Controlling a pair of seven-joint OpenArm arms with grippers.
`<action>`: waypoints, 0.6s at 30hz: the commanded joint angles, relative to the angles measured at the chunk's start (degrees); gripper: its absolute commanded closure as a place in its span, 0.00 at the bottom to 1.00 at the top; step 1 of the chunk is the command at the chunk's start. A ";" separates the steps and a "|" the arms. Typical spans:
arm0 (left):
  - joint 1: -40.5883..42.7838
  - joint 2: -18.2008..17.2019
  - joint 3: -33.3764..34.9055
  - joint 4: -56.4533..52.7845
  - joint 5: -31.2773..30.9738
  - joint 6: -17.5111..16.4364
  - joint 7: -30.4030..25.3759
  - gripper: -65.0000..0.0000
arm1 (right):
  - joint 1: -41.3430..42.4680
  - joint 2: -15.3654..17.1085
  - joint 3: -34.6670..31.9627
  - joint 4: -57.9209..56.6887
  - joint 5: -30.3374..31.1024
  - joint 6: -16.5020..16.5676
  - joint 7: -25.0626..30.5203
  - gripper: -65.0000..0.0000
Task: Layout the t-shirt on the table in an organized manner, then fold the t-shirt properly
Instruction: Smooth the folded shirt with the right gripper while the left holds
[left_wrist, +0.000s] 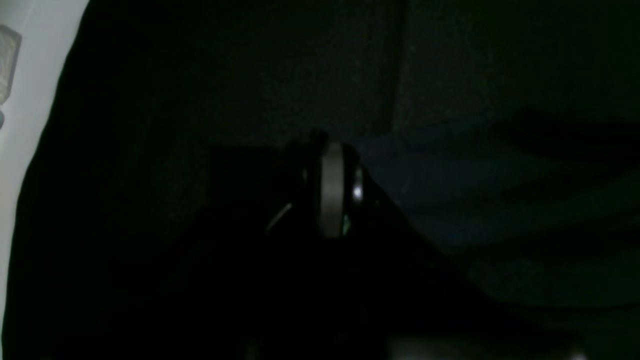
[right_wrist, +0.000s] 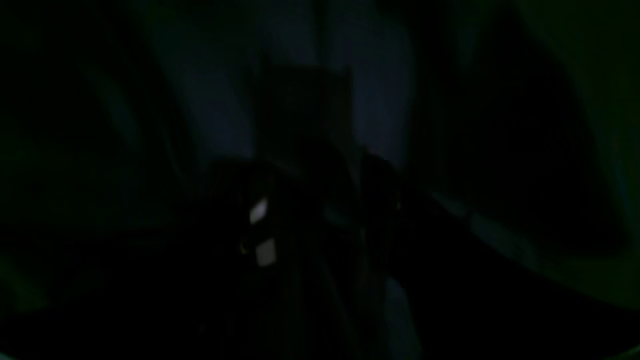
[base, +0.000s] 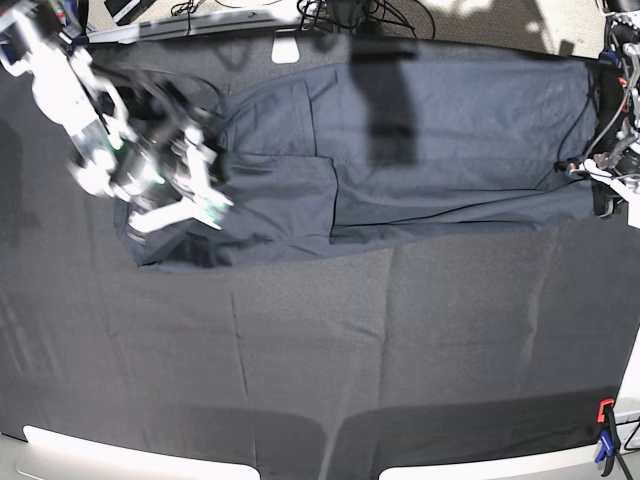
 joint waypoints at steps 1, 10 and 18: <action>-0.48 -1.11 -0.48 1.07 -0.33 -0.04 -1.33 1.00 | 0.96 0.57 0.44 0.70 0.37 0.87 0.17 0.64; -0.48 -1.11 -0.48 1.07 -0.31 -0.04 -1.38 1.00 | 2.08 0.59 0.44 0.92 0.39 1.33 -1.40 1.00; -0.46 -1.11 -0.48 1.07 -0.31 -0.04 -1.33 1.00 | 2.60 2.97 2.60 11.80 6.25 1.20 -7.28 1.00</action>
